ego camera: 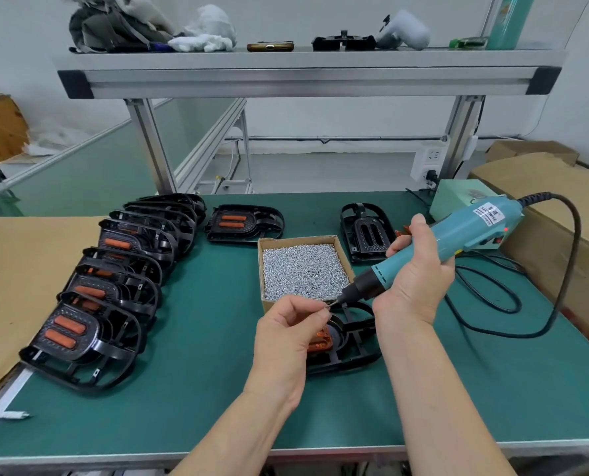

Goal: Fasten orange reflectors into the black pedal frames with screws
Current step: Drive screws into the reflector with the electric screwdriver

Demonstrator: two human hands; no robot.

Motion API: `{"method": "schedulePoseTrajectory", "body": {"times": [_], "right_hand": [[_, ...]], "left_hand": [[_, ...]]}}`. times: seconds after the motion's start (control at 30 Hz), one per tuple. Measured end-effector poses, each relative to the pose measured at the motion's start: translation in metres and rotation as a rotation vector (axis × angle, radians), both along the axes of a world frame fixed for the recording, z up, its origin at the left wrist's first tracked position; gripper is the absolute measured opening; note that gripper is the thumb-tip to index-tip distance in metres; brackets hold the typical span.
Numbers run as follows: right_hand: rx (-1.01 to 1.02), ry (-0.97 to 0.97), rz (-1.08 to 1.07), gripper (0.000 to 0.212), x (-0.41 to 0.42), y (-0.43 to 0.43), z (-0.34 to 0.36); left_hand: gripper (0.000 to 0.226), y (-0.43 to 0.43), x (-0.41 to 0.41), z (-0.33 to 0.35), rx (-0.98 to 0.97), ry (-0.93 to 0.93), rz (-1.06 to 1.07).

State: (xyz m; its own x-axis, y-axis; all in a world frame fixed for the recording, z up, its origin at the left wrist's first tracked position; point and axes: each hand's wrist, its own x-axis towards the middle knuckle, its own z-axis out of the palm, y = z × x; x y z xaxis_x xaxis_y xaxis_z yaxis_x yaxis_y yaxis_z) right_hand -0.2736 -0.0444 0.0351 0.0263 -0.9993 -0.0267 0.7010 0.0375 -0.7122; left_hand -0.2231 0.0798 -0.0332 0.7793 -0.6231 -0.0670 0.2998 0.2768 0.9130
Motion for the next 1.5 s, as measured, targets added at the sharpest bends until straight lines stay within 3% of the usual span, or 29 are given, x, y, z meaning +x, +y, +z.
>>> {"method": "schedulePoseTrajectory", "body": {"times": [0.17,0.27,0.4,0.57,0.73,1.0,1.33,1.5], "right_hand": [[0.059,0.008,-0.031,0.022,0.001,-0.002,-0.007],[0.046,0.023,-0.016,0.023,0.0,-0.003,-0.013],[-0.031,0.088,-0.033,0.017,0.002,-0.004,-0.017],[-0.194,0.199,-0.067,0.02,0.005,-0.001,-0.023],[-0.334,0.261,-0.035,0.016,0.011,0.005,-0.031],[-0.392,0.35,-0.042,0.016,0.016,0.009,-0.036],[-0.399,0.391,-0.018,0.015,0.019,0.007,-0.04],[-0.494,0.456,0.013,0.016,0.023,0.01,-0.041]], "left_hand": [[0.032,-0.001,-0.002,-0.004,0.012,-0.176,0.05],[0.047,0.003,0.002,-0.005,0.035,-0.277,0.013],[0.06,0.014,0.016,-0.01,0.216,-0.505,-0.022],[0.04,0.037,0.029,-0.027,0.515,-1.028,0.013],[0.042,0.038,0.03,-0.039,0.577,-1.257,-0.047],[0.035,0.038,0.028,-0.041,0.58,-1.376,-0.028],[0.035,0.038,0.028,-0.04,0.571,-1.362,-0.031],[0.035,0.038,0.029,-0.042,0.569,-1.364,-0.03]]}}
